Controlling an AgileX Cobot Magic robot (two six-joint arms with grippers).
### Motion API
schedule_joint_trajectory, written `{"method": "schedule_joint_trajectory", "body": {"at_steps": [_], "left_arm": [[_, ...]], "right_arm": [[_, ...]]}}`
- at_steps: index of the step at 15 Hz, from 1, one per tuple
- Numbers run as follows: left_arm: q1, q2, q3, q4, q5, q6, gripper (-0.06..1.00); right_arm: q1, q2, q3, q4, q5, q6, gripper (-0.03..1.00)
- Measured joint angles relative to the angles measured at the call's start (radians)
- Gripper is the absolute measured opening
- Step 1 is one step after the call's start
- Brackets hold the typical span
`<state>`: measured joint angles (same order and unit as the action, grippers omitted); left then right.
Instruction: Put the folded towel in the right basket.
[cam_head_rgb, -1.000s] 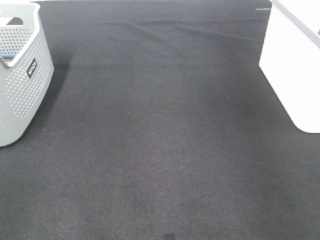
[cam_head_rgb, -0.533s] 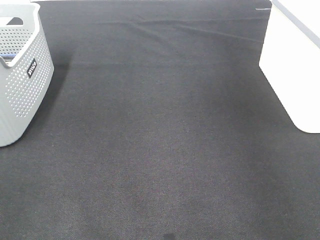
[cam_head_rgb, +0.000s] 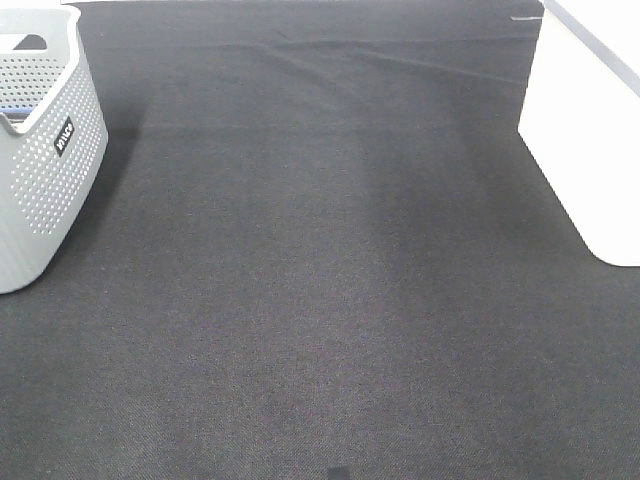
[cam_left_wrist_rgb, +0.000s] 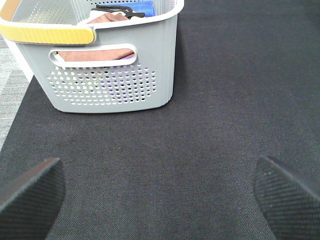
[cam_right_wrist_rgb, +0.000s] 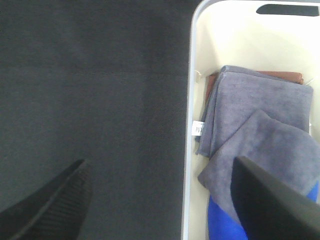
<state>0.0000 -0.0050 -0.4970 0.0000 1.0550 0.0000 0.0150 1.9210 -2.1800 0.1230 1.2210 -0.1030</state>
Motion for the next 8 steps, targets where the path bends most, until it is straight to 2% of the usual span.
{"method": "schedule_joint_trajectory", "body": {"at_steps": [2,5,6,8], "left_arm": [[0.0,0.0,0.0,0.0,0.0,0.0,0.97],[0.0,0.0,0.0,0.0,0.0,0.0,0.97],[0.0,0.0,0.0,0.0,0.0,0.0,0.97],[0.0,0.0,0.0,0.0,0.0,0.0,0.97]], "right_arm": [[0.0,-0.099,0.106,-0.001,0.0,0.002,0.73],[0.0,-0.316,0.398,-0.025,0.0,0.01,0.73],[0.0,-0.316,0.398,-0.025,0.0,0.01,0.73],[0.0,-0.445,0.583,-0.035,-0.001,0.02,0.73]]}}
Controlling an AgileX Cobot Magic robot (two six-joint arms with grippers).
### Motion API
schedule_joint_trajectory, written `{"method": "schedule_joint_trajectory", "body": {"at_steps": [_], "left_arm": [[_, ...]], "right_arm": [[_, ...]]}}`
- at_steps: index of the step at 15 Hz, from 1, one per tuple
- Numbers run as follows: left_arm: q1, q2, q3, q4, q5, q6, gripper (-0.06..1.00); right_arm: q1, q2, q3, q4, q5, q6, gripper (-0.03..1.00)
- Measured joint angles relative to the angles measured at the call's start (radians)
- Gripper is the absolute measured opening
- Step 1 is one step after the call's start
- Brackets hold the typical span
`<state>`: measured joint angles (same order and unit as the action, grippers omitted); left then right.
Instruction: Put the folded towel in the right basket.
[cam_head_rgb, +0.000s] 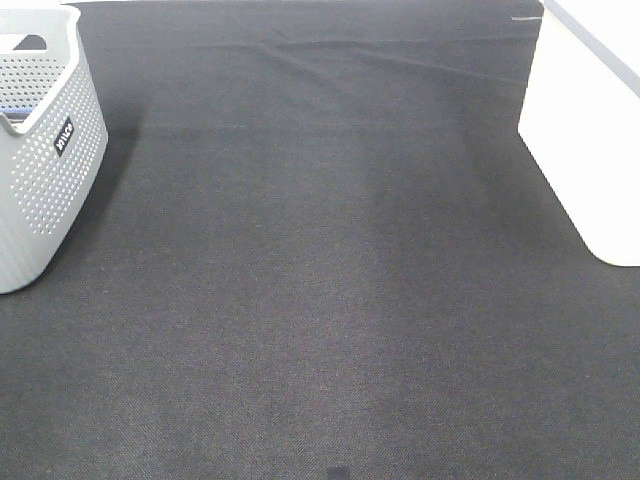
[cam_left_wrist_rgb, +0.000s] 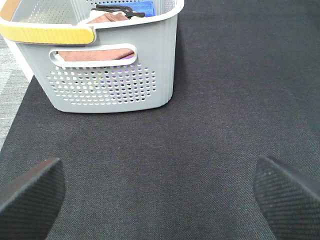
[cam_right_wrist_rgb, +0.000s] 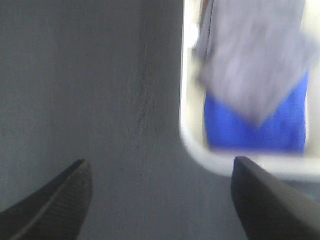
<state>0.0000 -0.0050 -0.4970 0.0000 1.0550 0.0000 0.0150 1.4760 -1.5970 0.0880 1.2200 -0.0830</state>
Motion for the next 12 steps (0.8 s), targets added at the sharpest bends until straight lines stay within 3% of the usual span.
{"method": "schedule_joint_trajectory", "body": {"at_steps": [7,10,12], "left_arm": [[0.0,0.0,0.0,0.0,0.0,0.0,0.97],[0.0,0.0,0.0,0.0,0.0,0.0,0.97],[0.0,0.0,0.0,0.0,0.0,0.0,0.97]], "right_arm": [[0.0,-0.514,0.764,-0.026,-0.029,0.055,0.73],[0.0,-0.73,0.957,-0.062,-0.03,0.083,0.73],[0.0,-0.804,0.997,-0.071,-0.03,0.083,0.73]]}}
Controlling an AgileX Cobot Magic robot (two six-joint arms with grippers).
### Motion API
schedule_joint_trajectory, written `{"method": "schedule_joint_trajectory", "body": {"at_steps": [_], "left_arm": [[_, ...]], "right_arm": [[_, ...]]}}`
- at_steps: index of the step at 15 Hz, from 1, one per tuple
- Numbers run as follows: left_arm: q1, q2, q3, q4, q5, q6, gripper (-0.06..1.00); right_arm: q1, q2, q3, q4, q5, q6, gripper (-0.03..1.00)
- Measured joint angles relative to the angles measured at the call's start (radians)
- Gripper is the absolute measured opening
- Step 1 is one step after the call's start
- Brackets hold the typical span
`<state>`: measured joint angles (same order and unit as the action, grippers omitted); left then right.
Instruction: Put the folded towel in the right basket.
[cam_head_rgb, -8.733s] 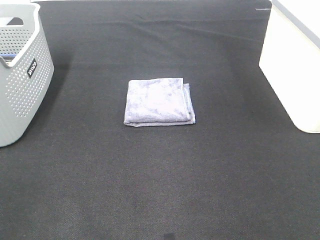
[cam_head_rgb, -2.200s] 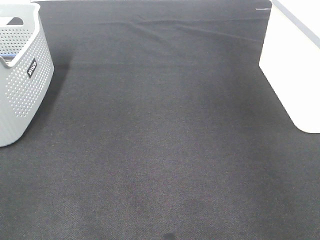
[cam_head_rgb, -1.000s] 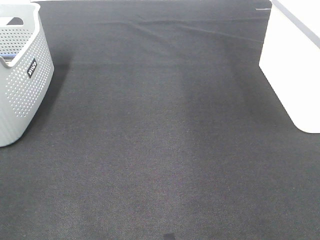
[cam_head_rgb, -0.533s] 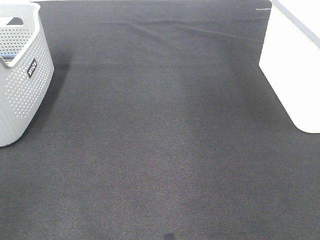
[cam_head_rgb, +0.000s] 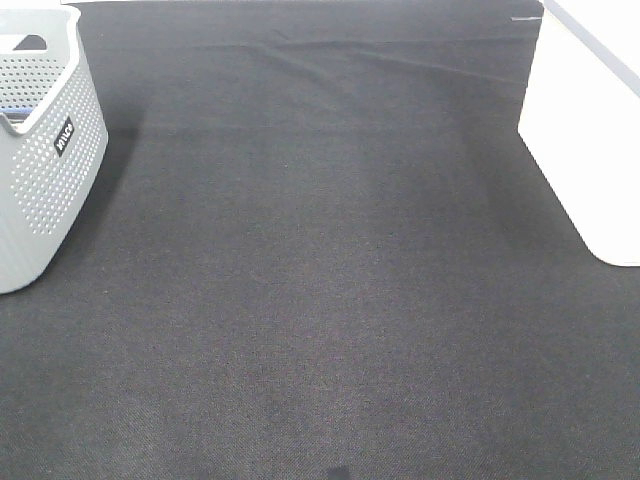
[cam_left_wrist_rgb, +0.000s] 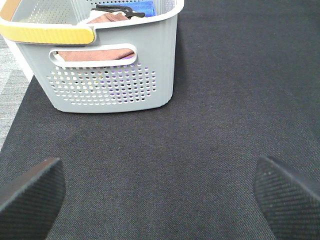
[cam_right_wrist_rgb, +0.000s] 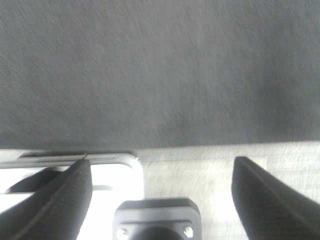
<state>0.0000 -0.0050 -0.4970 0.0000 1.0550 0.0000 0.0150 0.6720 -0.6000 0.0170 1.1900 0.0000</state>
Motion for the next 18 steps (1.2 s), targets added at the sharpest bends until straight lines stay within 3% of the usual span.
{"method": "schedule_joint_trajectory", "body": {"at_steps": [9,13,18], "left_arm": [[0.0,0.0,0.0,0.0,0.0,0.0,0.97],[0.0,0.0,0.0,0.0,0.0,0.0,0.97],[0.0,0.0,0.0,0.0,0.0,0.0,0.97]], "right_arm": [[0.0,-0.652,0.053,-0.025,-0.025,-0.013,0.73],[0.0,-0.679,0.091,-0.029,-0.103,-0.049,0.73],[0.0,-0.677,0.096,-0.044,-0.121,-0.03,0.73]]}}
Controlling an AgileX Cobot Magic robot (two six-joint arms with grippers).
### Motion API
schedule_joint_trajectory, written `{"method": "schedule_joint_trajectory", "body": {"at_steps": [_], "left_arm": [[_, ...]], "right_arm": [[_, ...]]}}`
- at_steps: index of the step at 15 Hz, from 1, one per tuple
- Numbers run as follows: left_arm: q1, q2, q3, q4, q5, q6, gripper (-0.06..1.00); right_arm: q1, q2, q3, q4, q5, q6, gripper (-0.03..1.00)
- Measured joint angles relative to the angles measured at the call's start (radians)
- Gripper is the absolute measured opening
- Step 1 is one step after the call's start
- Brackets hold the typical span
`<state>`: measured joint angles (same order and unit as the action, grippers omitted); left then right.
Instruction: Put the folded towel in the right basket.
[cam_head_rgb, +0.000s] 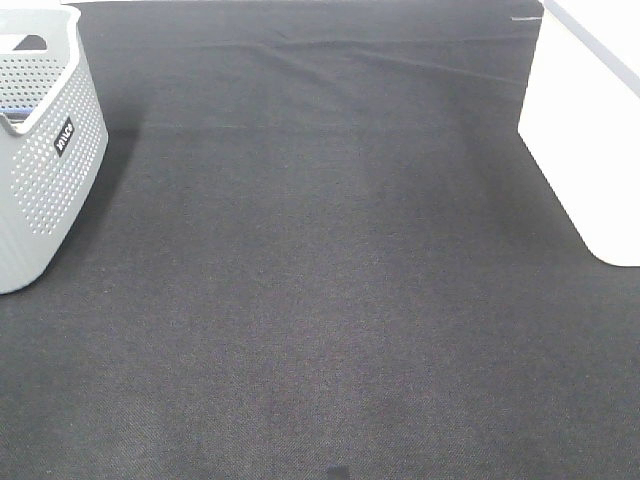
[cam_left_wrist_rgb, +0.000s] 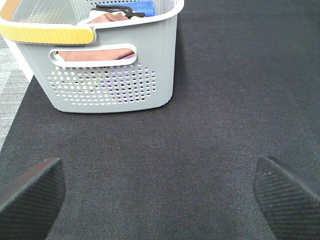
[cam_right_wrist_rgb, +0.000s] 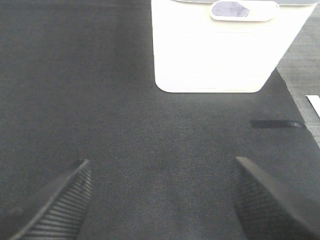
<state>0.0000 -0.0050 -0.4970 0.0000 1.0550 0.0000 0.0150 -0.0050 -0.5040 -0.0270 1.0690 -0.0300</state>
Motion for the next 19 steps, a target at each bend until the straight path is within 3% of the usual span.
{"method": "schedule_joint_trajectory", "body": {"at_steps": [19], "left_arm": [[0.0,0.0,0.0,0.0,0.0,0.0,0.97]], "right_arm": [[0.0,0.001,0.0,-0.007,0.0,0.03,0.73]]}}
